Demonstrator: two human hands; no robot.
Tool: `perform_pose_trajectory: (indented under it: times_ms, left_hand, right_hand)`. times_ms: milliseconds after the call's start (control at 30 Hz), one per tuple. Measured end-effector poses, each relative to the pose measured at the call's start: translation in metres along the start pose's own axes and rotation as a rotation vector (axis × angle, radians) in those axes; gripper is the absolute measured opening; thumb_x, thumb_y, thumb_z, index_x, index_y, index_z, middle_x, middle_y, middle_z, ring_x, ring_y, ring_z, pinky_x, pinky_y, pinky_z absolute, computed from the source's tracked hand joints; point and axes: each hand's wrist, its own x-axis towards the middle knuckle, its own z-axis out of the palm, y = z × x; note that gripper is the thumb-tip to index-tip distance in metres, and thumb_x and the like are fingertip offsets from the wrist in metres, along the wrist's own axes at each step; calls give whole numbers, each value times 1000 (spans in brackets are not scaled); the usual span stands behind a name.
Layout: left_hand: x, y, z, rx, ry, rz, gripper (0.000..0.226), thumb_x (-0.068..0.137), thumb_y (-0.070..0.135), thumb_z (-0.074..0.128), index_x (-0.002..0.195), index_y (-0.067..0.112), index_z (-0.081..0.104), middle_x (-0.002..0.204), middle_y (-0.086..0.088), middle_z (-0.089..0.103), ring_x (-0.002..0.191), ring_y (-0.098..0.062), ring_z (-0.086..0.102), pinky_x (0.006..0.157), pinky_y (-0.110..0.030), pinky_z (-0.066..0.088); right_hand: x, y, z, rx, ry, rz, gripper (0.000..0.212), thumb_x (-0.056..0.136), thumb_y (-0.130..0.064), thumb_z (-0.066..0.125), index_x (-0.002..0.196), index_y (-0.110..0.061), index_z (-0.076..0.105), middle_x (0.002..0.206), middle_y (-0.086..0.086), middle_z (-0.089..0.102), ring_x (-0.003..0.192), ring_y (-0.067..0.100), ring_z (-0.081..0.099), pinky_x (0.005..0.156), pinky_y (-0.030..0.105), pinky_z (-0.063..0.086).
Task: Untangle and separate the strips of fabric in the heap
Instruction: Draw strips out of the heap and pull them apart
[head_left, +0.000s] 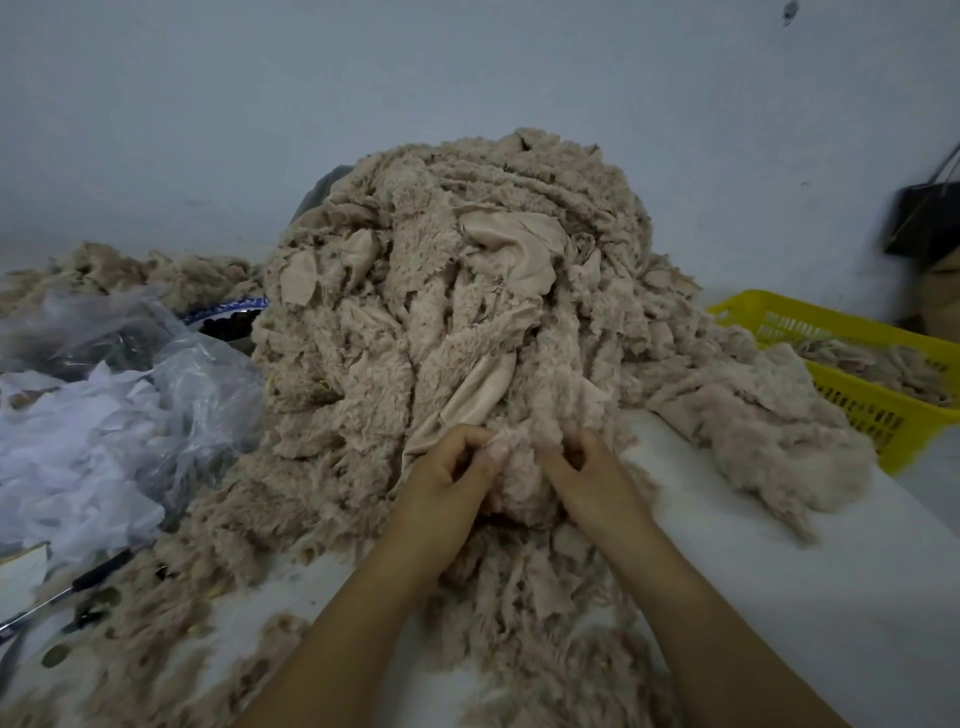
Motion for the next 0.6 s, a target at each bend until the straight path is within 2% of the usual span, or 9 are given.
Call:
perform_pose_trajectory:
  times_ms: [100, 167, 233, 300, 367, 433, 500, 567, 600]
  left_hand:
    - [-1, 3, 2, -101, 24, 26, 25, 98, 31, 56, 74, 33, 65, 63, 10, 56, 57, -5, 52, 56, -18, 46]
    - [3, 6, -3, -286, 167, -3, 31, 100, 26, 53, 71, 31, 63, 60, 8, 52, 51, -5, 45, 48, -17, 41]
    - [10, 8, -14, -538, 348, -66, 29, 103, 20, 50, 76, 22, 61, 58, 5, 50, 49, -6, 43, 48, -18, 44]
    - [15, 6, -25, -614, 502, -108, 25, 104, 19, 49, 80, 16, 56, 58, 2, 49, 53, -11, 44, 61, -28, 56]
    - [15, 3, -27, -493, 586, -122, 21, 105, 23, 49, 86, 16, 54, 65, 1, 52, 61, -14, 49, 72, -36, 58]
    - [12, 1, -22, -244, 619, -59, 6, 104, 26, 50, 101, 24, 54, 94, 1, 61, 85, -17, 61, 76, -33, 56]
    - [5, 5, -14, 74, 579, 200, 16, 103, 29, 50, 118, 33, 49, 129, 1, 51, 112, -14, 59, 90, -29, 53]
    - [0, 9, -5, 352, 474, 506, 27, 100, 31, 49, 127, 28, 51, 133, 7, 44, 120, -11, 52, 99, -26, 47]
    - [-2, 8, 1, 449, 381, 573, 32, 99, 35, 49, 129, 24, 54, 127, 12, 46, 120, -8, 50, 100, -25, 45]
  right_hand:
    - [1, 0, -1, 64, 71, 13, 22, 98, -42, 49, 107, -25, 61, 116, 1, 66, 96, 10, 60, 78, 18, 47]
    - [1, -2, -7, 492, 125, 119, 24, 98, -38, 51, 115, -24, 63, 116, 0, 69, 104, 19, 66, 89, 39, 55]
    - [1, -5, -16, 904, 138, 176, 16, 100, -31, 52, 109, -24, 64, 104, -2, 73, 91, 16, 72, 73, 34, 60]
    - [1, -10, -21, 1122, 116, 184, 15, 102, -26, 49, 106, -24, 64, 98, -5, 76, 86, 9, 73, 64, 25, 58]
    - [0, -14, -19, 1169, 43, 175, 17, 102, -28, 48, 105, -24, 64, 102, -6, 76, 92, 8, 72, 72, 25, 58]
    - [-2, -15, -13, 1139, -24, 158, 18, 101, -29, 48, 106, -23, 65, 110, -6, 74, 101, 9, 70, 84, 29, 57]
    - [-4, -13, -5, 1042, -58, 121, 20, 101, -27, 50, 110, -20, 65, 114, -3, 73, 107, 13, 68, 91, 34, 55]
    - [-6, -11, 1, 892, -67, 95, 27, 96, -26, 54, 117, -13, 66, 115, 4, 72, 108, 20, 68, 94, 42, 54]
    - [-7, -11, 3, 829, -83, 91, 32, 92, -27, 56, 117, -12, 67, 113, 9, 72, 107, 24, 68, 94, 46, 55]
